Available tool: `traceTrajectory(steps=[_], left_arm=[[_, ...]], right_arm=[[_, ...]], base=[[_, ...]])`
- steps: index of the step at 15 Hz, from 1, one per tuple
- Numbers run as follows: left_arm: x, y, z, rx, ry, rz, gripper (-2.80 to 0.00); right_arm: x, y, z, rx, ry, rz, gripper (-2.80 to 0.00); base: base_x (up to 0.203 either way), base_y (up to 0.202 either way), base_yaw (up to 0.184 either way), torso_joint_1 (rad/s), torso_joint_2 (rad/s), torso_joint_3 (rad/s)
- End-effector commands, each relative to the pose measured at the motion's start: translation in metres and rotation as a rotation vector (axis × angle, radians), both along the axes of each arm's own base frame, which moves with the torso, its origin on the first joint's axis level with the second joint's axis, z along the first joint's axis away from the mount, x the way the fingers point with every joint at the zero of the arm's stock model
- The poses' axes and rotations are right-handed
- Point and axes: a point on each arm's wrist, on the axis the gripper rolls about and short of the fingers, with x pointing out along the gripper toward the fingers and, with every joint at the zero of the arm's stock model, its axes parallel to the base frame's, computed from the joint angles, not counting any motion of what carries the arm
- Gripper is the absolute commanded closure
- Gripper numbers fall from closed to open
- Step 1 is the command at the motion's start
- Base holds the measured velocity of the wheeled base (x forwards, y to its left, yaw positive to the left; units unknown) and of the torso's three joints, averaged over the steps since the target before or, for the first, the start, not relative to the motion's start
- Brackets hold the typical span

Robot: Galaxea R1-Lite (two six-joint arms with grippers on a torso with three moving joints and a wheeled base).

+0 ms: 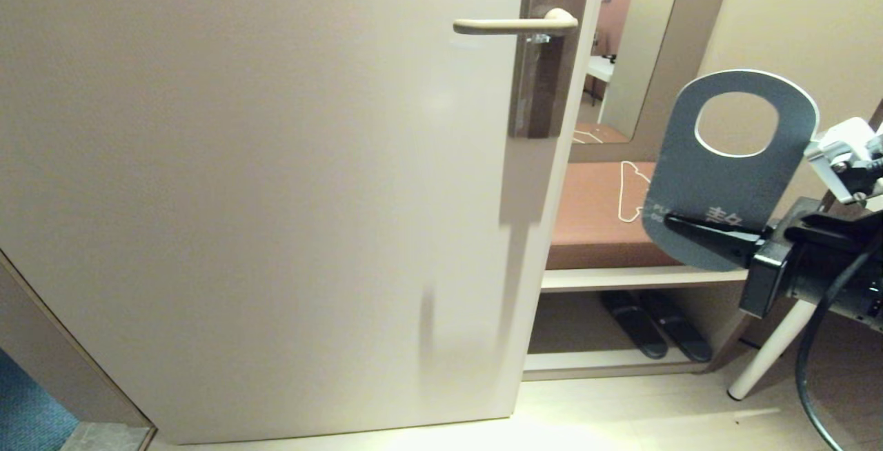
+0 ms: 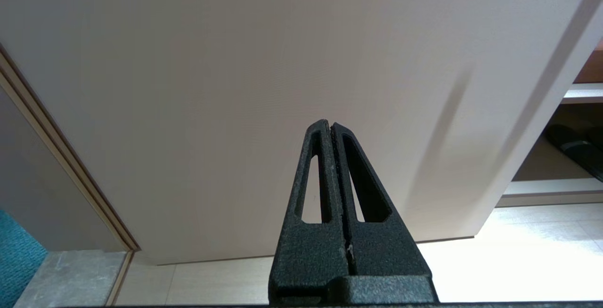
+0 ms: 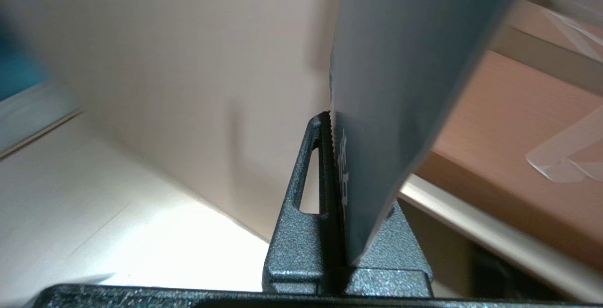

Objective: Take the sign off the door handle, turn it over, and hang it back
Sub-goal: Hand it to the other hand

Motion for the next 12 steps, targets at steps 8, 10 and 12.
traceTrajectory(steps=[8,10,12], left_arm=[[0.0,0.0,0.0,-0.001,0.001,0.001,0.0],[0.0,0.0,0.0,-0.001,0.001,0.001,0.0],[0.0,0.0,0.0,-0.001,0.001,0.001,0.0]], right_arm=[[-0.055,-0.031,-0.013,0.05,-0.036,-0.34,0.0],[-0.06,-0.035,-0.02,0.06,-0.019,-0.408,0.0],[-0.067,-0.042,-0.027,0.058,-0.013,-0.472,0.0]], base=[[0.0,0.0,0.0,0.0,0.0,0.0],[0.0,0.0,0.0,0.0,0.0,0.0],[0.0,0.0,0.0,0.0,0.0,0.0]])
